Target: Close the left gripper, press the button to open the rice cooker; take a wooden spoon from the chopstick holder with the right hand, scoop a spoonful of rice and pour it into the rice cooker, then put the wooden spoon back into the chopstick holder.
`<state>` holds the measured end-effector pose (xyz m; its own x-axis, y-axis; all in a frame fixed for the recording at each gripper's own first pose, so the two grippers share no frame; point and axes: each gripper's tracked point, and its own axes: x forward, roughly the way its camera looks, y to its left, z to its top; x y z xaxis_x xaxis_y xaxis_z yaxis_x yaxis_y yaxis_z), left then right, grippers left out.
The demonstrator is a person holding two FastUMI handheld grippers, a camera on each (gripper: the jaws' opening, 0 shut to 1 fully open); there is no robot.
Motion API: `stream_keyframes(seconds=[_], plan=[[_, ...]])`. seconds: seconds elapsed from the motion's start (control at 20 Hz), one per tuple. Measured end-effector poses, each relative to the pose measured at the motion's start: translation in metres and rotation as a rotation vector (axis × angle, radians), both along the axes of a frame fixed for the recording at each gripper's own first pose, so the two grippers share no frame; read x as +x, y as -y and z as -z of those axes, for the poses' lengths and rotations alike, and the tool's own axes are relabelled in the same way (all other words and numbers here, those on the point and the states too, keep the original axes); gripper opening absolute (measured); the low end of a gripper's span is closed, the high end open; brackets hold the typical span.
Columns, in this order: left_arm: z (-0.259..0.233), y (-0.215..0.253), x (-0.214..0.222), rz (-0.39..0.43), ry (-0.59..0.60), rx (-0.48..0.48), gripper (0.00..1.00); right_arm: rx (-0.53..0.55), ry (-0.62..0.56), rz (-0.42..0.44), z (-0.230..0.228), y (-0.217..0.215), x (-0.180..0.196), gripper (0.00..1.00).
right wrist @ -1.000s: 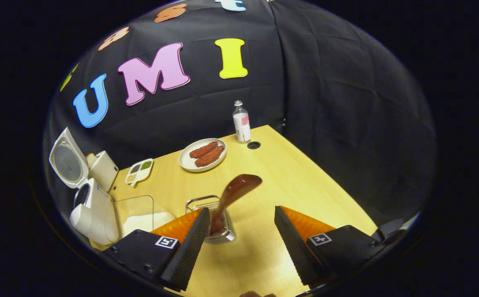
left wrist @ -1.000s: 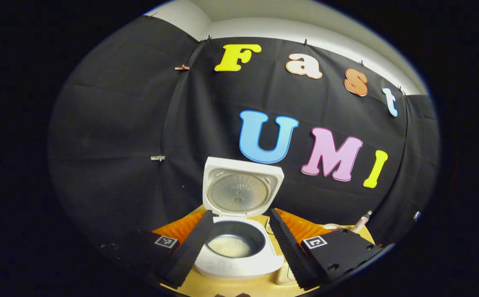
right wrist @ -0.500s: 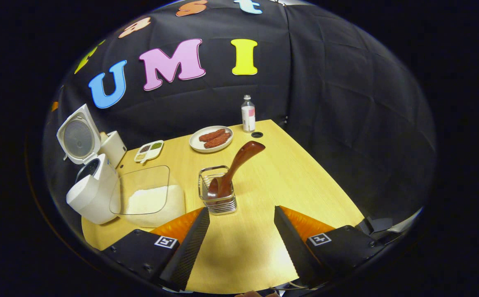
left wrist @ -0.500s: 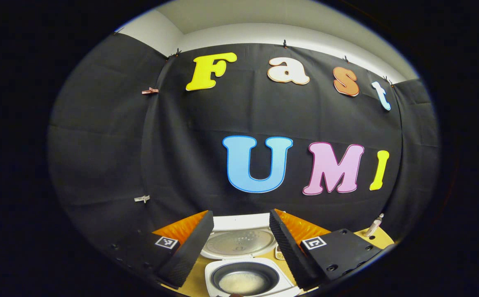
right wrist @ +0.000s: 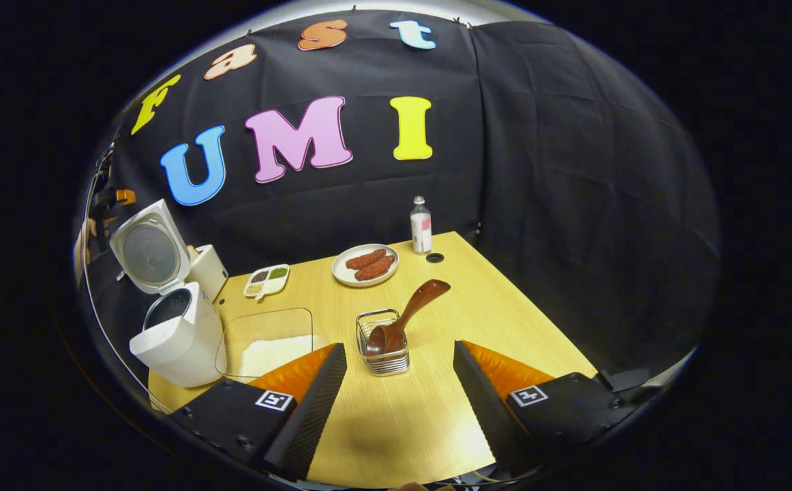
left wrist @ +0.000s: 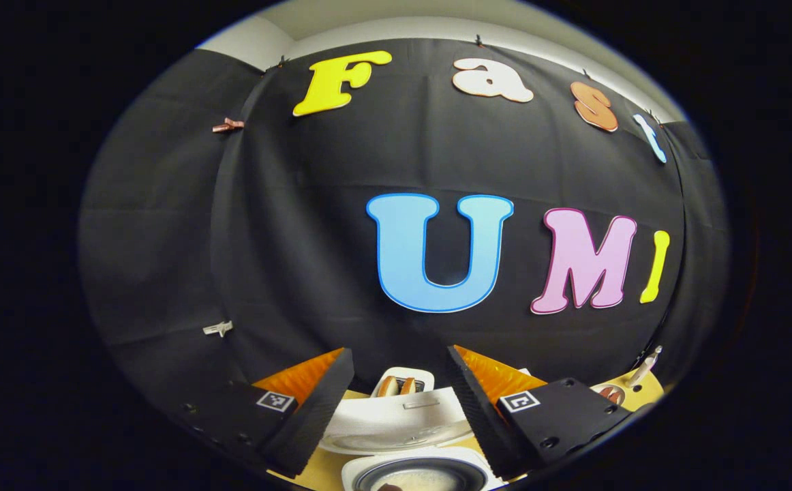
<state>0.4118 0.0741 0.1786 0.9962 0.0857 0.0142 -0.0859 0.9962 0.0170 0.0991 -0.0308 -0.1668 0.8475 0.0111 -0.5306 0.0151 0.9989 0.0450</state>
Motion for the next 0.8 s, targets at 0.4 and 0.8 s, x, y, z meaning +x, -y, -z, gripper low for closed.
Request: stream_keyframes(seconds=[0.4,0.8], plan=[[0.040,0.004,0.024,0.006,-0.155,0.013,0.95,0.002,0.081,0.023,-0.029,0.002,-0.001,0.99],[0.075,0.028,-0.044,0.048,-0.302,-0.009,0.97,0.008,0.091,-0.055,-0.015,-0.018,-0.004,0.99]])
